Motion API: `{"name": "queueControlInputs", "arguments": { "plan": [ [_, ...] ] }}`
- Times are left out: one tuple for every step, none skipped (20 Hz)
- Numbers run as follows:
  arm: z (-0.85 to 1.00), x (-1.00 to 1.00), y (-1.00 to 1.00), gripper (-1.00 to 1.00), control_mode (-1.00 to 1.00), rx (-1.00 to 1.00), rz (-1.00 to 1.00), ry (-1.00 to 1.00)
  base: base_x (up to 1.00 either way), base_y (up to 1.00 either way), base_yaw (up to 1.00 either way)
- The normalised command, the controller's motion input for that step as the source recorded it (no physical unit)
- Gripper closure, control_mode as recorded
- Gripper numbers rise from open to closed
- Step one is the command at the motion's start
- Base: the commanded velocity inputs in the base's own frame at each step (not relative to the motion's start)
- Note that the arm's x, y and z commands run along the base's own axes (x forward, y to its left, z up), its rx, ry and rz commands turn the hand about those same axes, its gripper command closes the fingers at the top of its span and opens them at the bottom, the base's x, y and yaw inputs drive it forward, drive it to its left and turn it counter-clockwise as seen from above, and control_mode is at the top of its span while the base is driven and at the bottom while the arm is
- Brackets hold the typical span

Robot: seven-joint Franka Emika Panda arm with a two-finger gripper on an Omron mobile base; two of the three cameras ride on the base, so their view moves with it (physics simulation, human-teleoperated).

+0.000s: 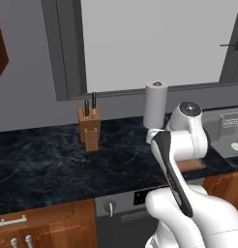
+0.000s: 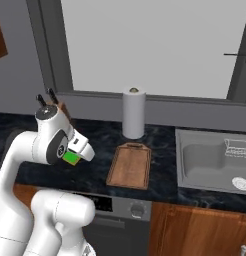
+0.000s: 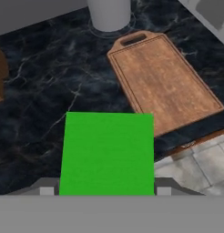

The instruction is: Pick up the sponge from the counter and clean the cutting board by briefly scrubbing or pressing down on the cutting board. Once finished, release the sponge.

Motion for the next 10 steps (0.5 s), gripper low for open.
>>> {"name": "queueControlInputs", "arguments": {
  "plan": [
    [0.00,0.00,0.00,1.00,1.00,0.00,0.00,0.00,0.39,-0.44,0.03],
    [0.00,0.00,0.00,1.00,1.00,0.00,0.00,0.00,0.33,-0.36,0.02],
    [0.00,0.00,0.00,1.00,1.00,0.00,0.00,0.00,0.36,-0.30,0.00],
    [0.00,0.00,0.00,1.00,1.00,0.00,0.00,0.00,0.37,-0.36,0.01],
    [0.00,0.00,0.00,1.00,1.00,0.00,0.00,0.00,0.41,-0.32,0.00],
    [0.00,0.00,0.00,1.00,1.00,0.00,0.00,0.00,0.44,-0.25,0.00],
    [0.00,0.00,0.00,1.00,1.00,0.00,0.00,0.00,0.24,-0.36,0.00],
    [0.00,0.00,0.00,1.00,1.00,0.00,0.00,0.00,0.04,-0.31,0.00],
    [0.00,0.00,0.00,1.00,1.00,0.00,0.00,0.00,0.00,-0.11,0.00],
    [0.00,0.00,0.00,1.00,1.00,0.00,0.00,0.00,0.00,-0.01,0.00]
  ]
}}
